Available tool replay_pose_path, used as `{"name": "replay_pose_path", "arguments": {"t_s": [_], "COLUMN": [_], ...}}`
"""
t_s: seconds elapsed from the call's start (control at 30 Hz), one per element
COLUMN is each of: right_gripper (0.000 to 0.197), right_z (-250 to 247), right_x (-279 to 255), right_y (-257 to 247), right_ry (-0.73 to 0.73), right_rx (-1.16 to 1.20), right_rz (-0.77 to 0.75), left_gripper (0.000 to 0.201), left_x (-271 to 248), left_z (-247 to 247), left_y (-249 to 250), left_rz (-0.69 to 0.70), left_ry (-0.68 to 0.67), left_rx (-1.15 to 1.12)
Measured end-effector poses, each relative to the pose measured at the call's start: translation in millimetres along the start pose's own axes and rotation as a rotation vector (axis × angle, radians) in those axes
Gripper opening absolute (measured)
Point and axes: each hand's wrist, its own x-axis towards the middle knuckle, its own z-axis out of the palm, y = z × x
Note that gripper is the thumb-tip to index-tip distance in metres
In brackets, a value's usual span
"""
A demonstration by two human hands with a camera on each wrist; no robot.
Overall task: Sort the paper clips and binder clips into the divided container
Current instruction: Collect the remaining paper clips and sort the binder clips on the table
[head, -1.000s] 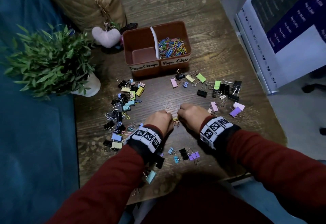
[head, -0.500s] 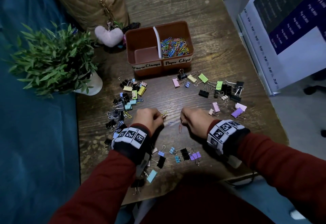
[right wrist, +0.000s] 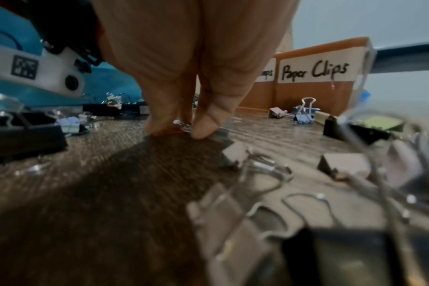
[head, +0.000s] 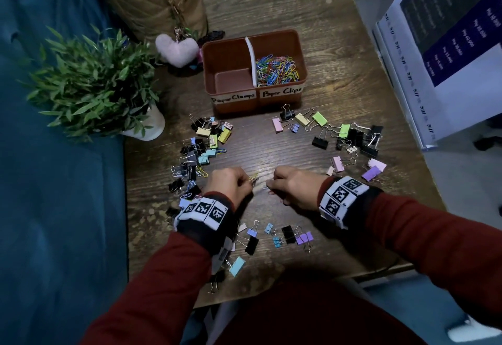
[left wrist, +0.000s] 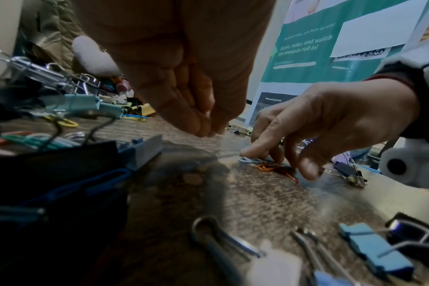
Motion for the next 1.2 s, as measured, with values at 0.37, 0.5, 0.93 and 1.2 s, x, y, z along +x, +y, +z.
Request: {"name": "replay_pose_path", "arguments": {"t_s": [0.37, 0.5, 0.93, 1.2], "right_gripper": [0.024, 0.029, 0.029, 0.022], "right_z": [3, 5, 34, 5], "right_x": [9, 11, 11, -2], "right_y": [-18, -25, -40, -14], "right_ry": [0.025, 0.004, 0.007, 0.208], "right_rx": [-0.172, -0.203, -0.386, 0.196], "right_rz": [0.08, 0.181, 0.251, 0.384], "left_gripper": [0.011, 0.01, 0.007, 0.007], "left_x": [-5, -7, -12, -4], "left_z": [1, 3, 4, -3], "left_y": [-4, -5, -3, 4], "left_rz": [-0.021, -0.019, -0.055, -0.072], "left_ry": [0.009, 0.016, 0.034, -0.008], "left_rx": [-0.015, -0.013, -0.011, 0.002]}}
